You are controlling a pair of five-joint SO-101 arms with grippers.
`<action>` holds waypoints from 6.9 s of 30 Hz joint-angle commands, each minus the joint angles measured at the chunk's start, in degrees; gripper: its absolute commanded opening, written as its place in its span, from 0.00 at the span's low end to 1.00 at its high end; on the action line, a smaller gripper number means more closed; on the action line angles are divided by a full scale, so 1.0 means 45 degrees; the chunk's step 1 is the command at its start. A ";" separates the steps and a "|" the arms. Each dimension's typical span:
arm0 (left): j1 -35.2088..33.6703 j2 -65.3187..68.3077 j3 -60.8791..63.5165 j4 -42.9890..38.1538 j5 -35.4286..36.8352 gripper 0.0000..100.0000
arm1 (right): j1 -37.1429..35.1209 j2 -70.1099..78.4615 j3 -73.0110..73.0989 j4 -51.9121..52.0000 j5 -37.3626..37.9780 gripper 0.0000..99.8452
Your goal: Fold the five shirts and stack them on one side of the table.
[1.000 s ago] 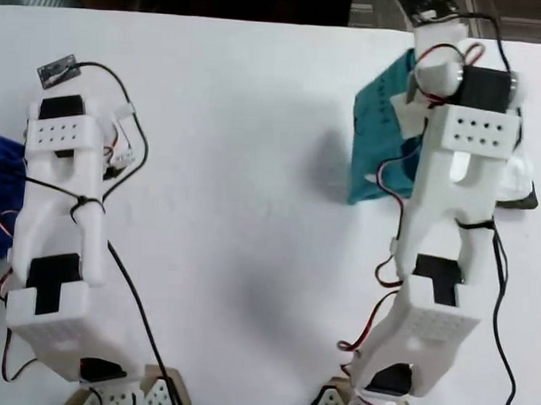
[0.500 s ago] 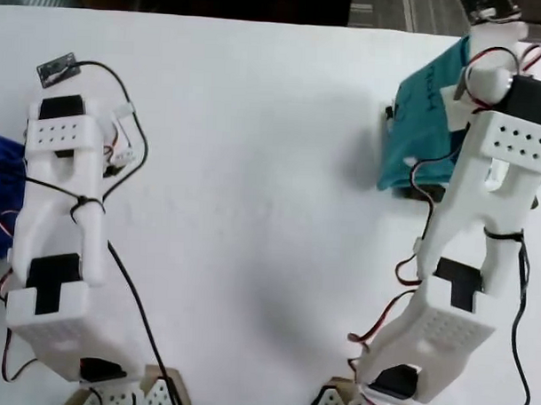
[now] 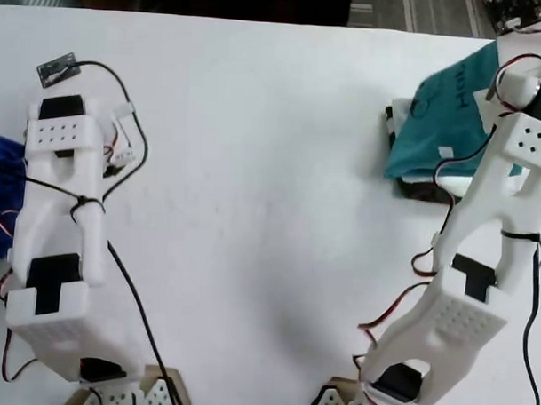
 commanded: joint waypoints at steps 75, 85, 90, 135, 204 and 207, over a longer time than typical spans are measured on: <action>-0.0156 -0.0703 -0.0049 0.0059 -0.0117 0.03 | 0.3155 0.5031 -0.2598 0.1573 -0.0781 0.02; -0.0156 -0.0703 -0.0049 0.0117 -0.0117 0.03 | 0.2589 0.3604 -0.5568 0.2901 -0.1289 0.02; -0.0156 -0.0723 -0.0049 0.0117 -0.0117 0.03 | 0.2315 0.4796 -0.5665 0.1221 -0.1895 0.02; -0.4317 -0.3184 -0.1670 0.3888 -0.3692 0.03 | -0.2276 0.6027 -0.6935 0.4620 -0.3673 0.02; -0.8010 0.3360 -0.1729 -0.5763 -0.8537 0.21 | -0.5402 -1.4701 2.0259 0.0010 -0.2774 0.13; -0.8049 0.3888 -0.1729 -0.6134 -0.8537 0.21 | -0.5402 -1.5853 2.1509 -0.0381 -0.2774 0.13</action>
